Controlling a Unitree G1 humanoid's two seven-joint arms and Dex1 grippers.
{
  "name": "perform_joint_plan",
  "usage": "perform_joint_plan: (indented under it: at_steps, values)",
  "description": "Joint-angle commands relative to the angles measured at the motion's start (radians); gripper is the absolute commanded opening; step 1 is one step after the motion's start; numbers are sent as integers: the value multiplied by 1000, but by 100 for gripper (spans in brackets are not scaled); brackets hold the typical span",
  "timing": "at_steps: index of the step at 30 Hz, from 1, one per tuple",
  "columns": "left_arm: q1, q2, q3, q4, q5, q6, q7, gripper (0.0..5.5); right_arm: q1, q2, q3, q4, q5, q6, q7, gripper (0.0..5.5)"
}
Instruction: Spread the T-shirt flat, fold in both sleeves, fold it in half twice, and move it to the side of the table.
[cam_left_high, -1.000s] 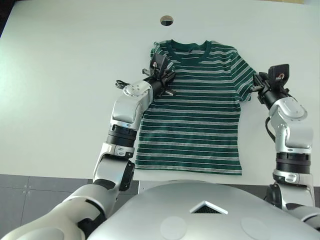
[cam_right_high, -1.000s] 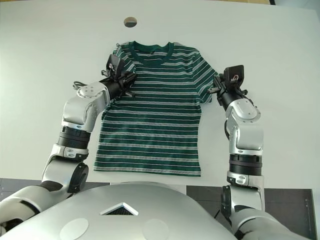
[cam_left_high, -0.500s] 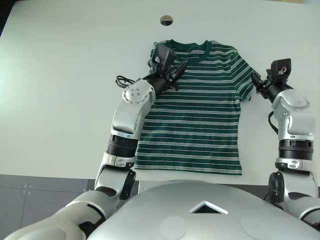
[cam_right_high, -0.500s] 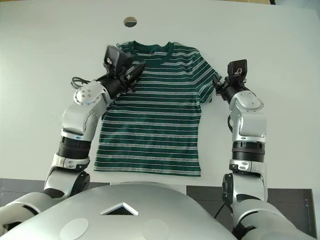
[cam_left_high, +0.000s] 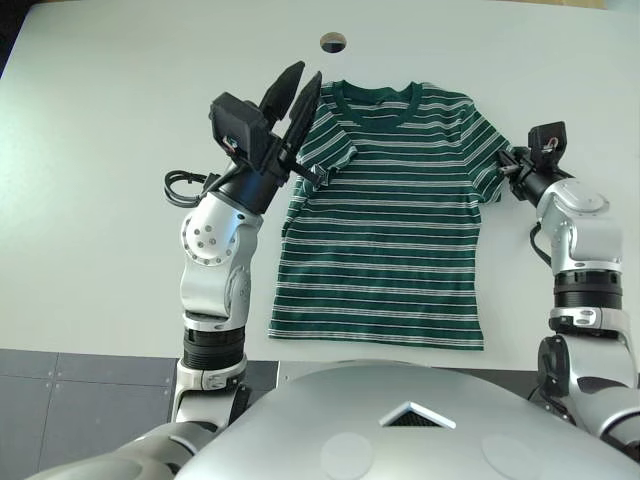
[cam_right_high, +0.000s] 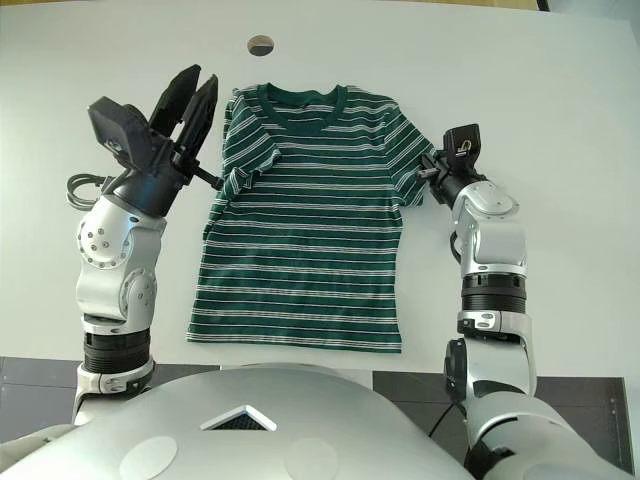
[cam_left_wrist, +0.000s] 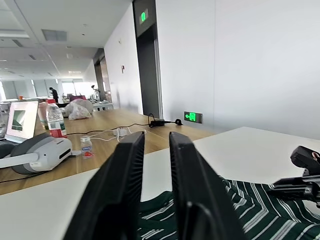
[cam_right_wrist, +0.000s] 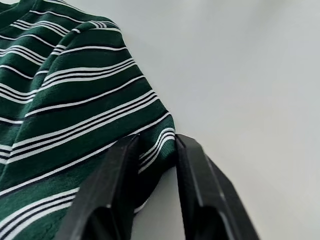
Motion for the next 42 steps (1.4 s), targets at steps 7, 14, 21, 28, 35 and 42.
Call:
perform_joint_plan:
  at_steps: [7,14,21,28,35,42]
  values:
    - [31,8,-32,87,137,-78,71,10,13,14,-5,-33,17,20,5,11]
    - [28,10,-28,122,155,-86,89,10,19,82,68,-284,40,107,4,11]
    - [24,4,-40,135,173,-79,103,10,-24,140,167,-273,5,132,-5,11]
    - [17,0,-38,143,169,-74,120,10,-47,181,250,-132,-55,62,-9,37]
    - [3,14,-28,154,187,-95,131,10,-5,187,233,-214,-24,35,22,161]
    - [18,147,-17,126,158,-180,-24,10,190,50,171,-577,41,-134,171,243]
